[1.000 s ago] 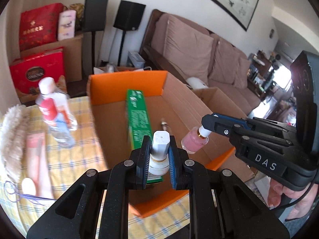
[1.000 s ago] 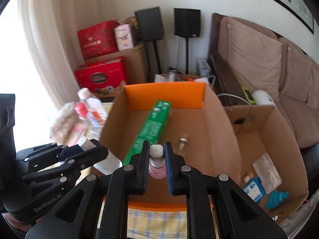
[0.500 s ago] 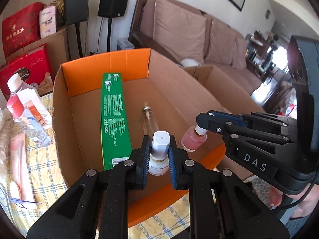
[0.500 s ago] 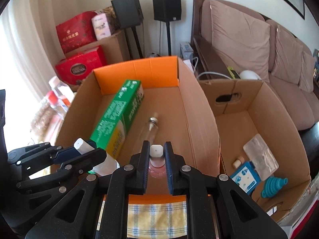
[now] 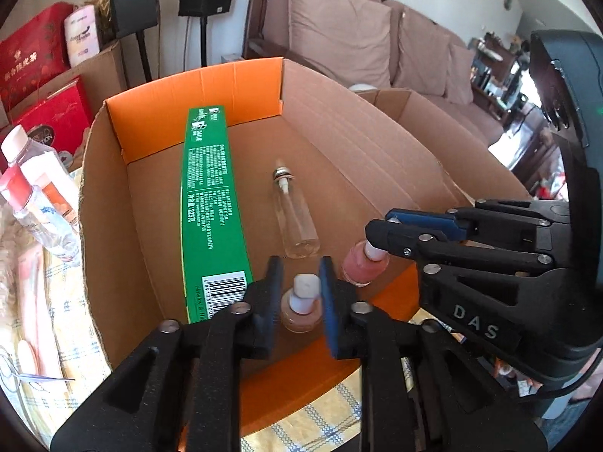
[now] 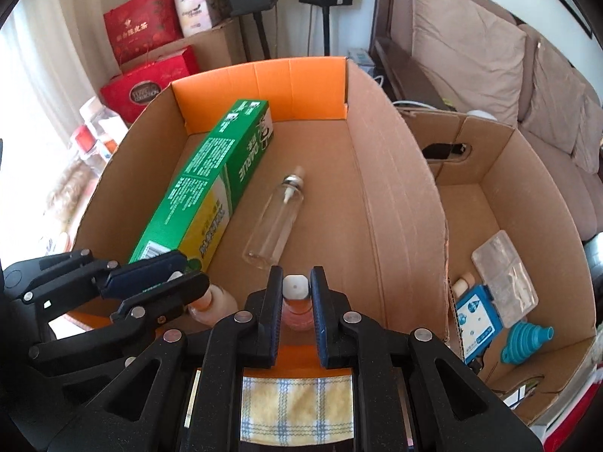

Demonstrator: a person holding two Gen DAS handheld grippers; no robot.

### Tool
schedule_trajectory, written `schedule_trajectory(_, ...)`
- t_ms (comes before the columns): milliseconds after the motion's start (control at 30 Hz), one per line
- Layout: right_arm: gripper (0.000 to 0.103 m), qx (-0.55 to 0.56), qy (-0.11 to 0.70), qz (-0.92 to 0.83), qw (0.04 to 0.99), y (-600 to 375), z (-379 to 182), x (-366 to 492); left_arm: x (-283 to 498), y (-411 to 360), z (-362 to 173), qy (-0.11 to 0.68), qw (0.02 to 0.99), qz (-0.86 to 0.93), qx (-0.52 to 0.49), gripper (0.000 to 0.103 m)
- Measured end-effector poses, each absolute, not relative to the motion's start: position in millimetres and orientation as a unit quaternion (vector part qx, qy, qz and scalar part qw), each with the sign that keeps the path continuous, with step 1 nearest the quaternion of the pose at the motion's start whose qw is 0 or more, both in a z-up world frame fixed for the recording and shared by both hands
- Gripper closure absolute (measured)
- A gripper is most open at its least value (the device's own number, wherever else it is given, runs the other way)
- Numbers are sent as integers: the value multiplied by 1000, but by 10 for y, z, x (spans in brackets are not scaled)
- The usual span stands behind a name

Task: Organize objects
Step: 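Lower both nail polish bottles into the box and open both grippers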

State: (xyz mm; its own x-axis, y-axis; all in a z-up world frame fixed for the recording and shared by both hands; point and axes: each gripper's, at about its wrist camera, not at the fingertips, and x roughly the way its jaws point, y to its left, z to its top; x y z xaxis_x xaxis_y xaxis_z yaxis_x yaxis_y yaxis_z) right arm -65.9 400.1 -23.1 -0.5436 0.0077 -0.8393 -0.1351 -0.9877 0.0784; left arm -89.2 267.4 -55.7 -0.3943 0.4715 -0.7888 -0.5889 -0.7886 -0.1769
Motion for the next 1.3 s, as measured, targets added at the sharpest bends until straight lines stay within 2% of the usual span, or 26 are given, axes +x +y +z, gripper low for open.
schedule_trajectory(33,86,-472,76,877,41,4027,-200,-647,-904,2649,-529,59,316,835,-446,70)
schedule_trajectory(100,85,-463,82,881,49,4064,-145,-621,-922,2609,-480,51,310,841,-441,50)
schedule_trajectory(200,82,-442,93,890,56,4113,-13,-560,-922,2474,-356,19,314,847,-429,35)
schedule_trajectory(300,76,-417,101,901,58,4118,159,-488,-943,2309,-211,-13,312,852,-419,25)
schedule_trajectory(433,62,-393,97,913,56,4033,338,-438,-1019,2088,-27,-39,306,859,-409,21)
schedule_trajectory(500,54,-384,92,917,53,3960,408,-422,-1049,1967,51,-49,300,864,-402,15)
schedule_trajectory(533,45,-380,89,920,50,3918,437,-416,-1061,1914,83,-50,294,868,-398,14)
schedule_trajectory(567,41,-376,87,922,46,3869,465,-414,-1073,1855,114,-49,288,872,-393,12)
schedule_trajectory(1300,40,-370,52,926,-48,2802,395,-700,-1029,344,89,-54,165,909,-378,12)
